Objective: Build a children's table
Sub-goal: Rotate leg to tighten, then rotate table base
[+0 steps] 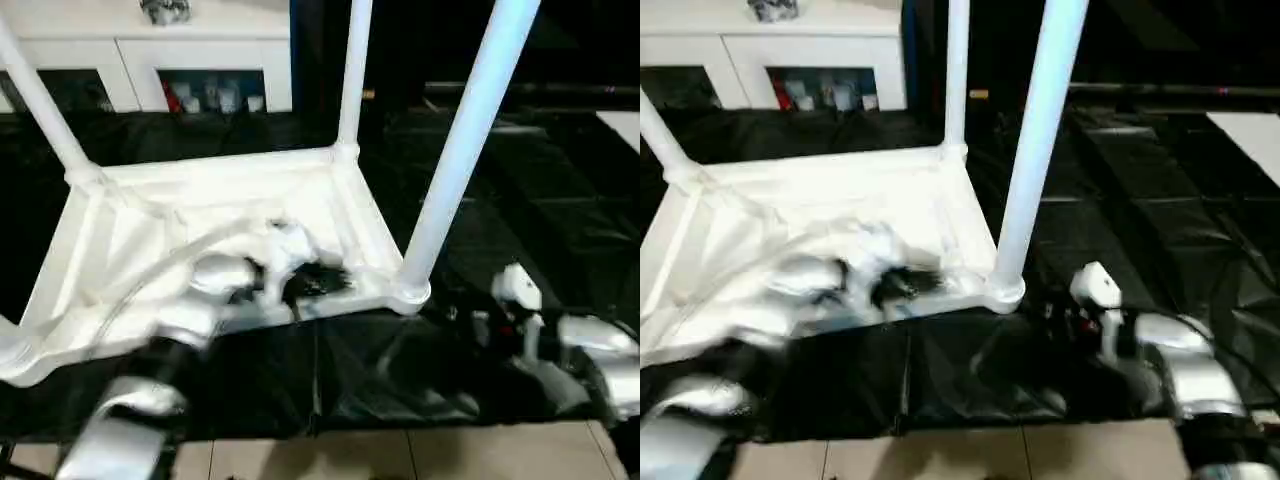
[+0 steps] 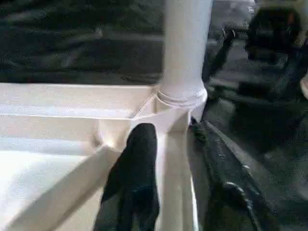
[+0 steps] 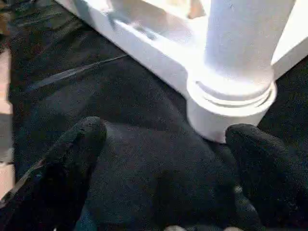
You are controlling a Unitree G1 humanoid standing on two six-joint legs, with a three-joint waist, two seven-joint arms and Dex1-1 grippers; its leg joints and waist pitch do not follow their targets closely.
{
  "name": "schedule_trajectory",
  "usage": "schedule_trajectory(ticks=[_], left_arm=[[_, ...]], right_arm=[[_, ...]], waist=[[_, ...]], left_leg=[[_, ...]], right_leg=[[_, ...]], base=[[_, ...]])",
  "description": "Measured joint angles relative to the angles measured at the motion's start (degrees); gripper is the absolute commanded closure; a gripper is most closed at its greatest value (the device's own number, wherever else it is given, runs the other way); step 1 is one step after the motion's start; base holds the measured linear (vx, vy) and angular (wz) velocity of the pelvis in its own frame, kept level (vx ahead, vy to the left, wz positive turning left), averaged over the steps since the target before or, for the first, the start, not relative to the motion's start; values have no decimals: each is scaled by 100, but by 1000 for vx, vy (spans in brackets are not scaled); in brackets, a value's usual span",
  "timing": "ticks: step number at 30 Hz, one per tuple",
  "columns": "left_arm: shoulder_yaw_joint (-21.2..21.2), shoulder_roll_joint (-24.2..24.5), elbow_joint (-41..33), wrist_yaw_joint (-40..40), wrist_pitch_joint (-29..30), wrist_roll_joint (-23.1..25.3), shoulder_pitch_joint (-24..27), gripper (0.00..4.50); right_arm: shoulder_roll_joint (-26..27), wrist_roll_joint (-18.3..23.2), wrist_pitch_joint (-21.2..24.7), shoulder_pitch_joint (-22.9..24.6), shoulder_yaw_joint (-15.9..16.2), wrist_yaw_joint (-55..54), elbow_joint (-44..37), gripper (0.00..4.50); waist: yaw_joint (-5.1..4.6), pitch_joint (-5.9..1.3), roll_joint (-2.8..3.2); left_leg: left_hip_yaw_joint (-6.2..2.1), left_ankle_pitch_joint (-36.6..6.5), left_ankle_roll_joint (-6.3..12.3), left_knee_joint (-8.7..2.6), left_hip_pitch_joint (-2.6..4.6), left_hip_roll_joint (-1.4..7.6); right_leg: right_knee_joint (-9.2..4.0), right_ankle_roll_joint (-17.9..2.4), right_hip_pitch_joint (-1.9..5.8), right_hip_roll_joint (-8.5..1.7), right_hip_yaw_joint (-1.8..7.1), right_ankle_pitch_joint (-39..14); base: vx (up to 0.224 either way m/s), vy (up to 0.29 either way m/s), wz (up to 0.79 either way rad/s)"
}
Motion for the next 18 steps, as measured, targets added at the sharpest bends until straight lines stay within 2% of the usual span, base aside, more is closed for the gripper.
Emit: schedule_trajectory(ticks=[2, 5, 7, 11, 12, 16, 18], left_arm=[[95, 352, -639, -150, 476, -214, 497, 279], [168, 585, -1046, -246, 895, -427, 899, 264], [319, 731, -1343, -247, 1107, -571, 1173, 253], [479, 981, -1763, -103, 1419, -604, 1617, 232], [495, 1039, -1882, -22, 1489, -598, 1713, 215], [588, 1051, -1983, 393, 1402, -456, 1804, 186], [580, 948, -1931, 624, 1217, -370, 1714, 177]], right_arm=[[255, -43, -301, -440, 2, 61, 796, 0], [450, -105, -512, -603, -12, -13, 1172, 0], [635, -99, -446, -555, 39, -83, 1008, 0], [863, -72, 47, -377, 419, -128, 184, 0], [881, -76, 95, -376, 485, -151, 40, 0], [886, -91, 146, -557, 488, -373, -250, 0], [811, -133, 144, -644, 407, -515, -378, 0]], waist=[[-76, -1, 6], [-51, 3, 5], [-43, 5, 2], [-101, 11, -3], [-106, 12, -4], [-68, 46, -68], [-9, 50, -75]], left_leg=[[16, -9, -16, 7, 6, 13], [16, -8, -17, 15, 0, 21], [21, -8, -18, 18, -4, 27], [22, -6, -21, 18, -5, 34], [22, -2, -28, 18, -6, 34], [15, -1, -30, 43, 1, 32], [11, -1, -30, 60, -1, 32]], right_leg=[[6, -7, -5, 1, 0, 4], [14, -11, -17, 5, -4, 7], [21, -11, -19, 10, 0, 6], [38, -12, -36, 20, 5, 7], [45, -12, -39, 20, 7, 7], [80, -15, -50, 18, 12, 6], [81, -21, -50, 17, 14, 10]], base=[[0, 0, 0], [0, 0, 0], [0, 0, 0], [0, 0, 0], [0, 0, 0], [0, 0, 0], [0, 0, 0]])
